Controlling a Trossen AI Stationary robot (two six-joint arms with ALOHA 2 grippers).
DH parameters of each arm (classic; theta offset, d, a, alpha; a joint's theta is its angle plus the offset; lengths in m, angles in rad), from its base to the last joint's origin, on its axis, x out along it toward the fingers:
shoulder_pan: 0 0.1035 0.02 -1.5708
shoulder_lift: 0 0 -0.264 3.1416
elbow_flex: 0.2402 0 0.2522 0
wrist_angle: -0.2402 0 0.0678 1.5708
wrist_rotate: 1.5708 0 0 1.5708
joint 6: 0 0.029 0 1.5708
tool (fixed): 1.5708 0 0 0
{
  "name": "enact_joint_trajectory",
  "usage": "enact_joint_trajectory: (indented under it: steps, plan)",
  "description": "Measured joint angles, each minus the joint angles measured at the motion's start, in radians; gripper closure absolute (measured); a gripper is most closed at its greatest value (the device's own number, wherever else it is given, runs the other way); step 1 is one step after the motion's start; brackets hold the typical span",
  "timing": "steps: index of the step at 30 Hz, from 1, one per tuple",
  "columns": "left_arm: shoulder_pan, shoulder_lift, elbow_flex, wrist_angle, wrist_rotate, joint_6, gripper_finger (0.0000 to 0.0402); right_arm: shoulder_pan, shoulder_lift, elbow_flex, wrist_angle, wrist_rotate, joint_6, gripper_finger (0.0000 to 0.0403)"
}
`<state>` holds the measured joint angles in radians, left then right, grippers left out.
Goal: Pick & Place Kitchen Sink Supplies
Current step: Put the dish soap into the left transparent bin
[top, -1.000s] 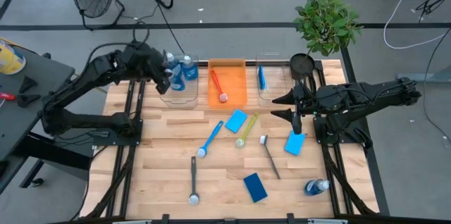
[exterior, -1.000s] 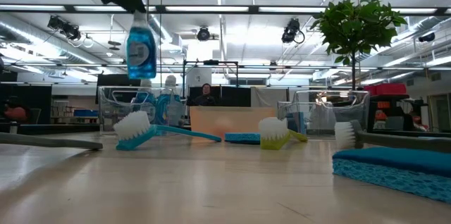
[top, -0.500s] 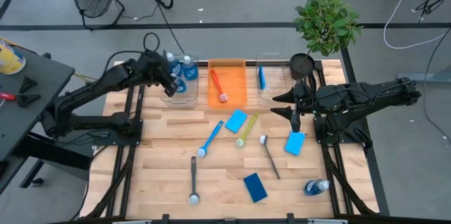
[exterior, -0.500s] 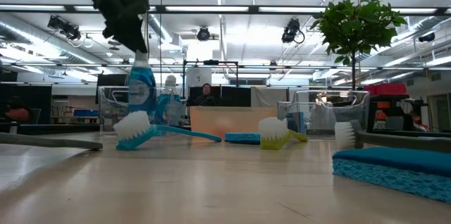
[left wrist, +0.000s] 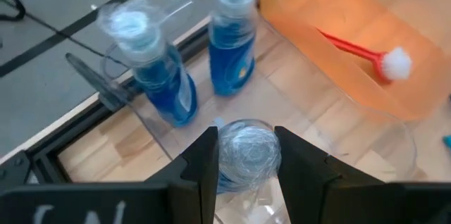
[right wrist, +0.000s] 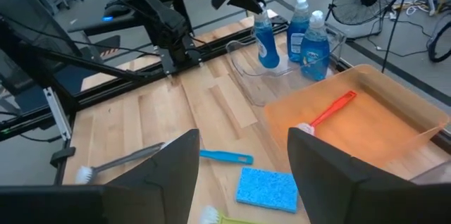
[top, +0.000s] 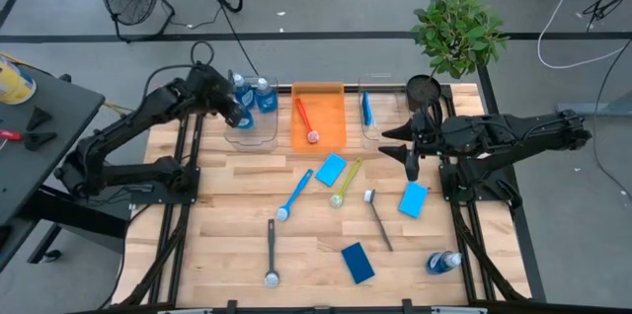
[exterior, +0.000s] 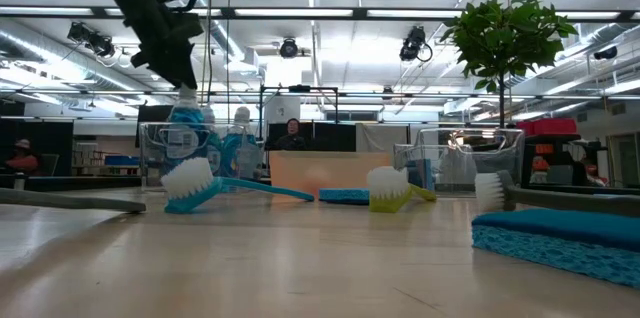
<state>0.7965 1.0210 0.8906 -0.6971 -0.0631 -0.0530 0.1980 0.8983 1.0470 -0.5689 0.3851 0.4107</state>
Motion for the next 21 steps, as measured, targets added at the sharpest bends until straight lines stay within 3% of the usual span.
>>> enact_joint_trajectory:
  steps: [13, 21]
  plan:
    - [0.037, 0.001, 0.000, 0.010, 0.023, -0.138, 0.0280, -0.033, 0.000, 0.000, 0.000, 0.000, 0.000, 0.0185]
    - [0.035, 0.026, -0.001, 0.017, 0.137, 0.044, 0.0280, -0.042, 0.000, 0.000, 0.000, 0.000, 0.000, 0.0185]
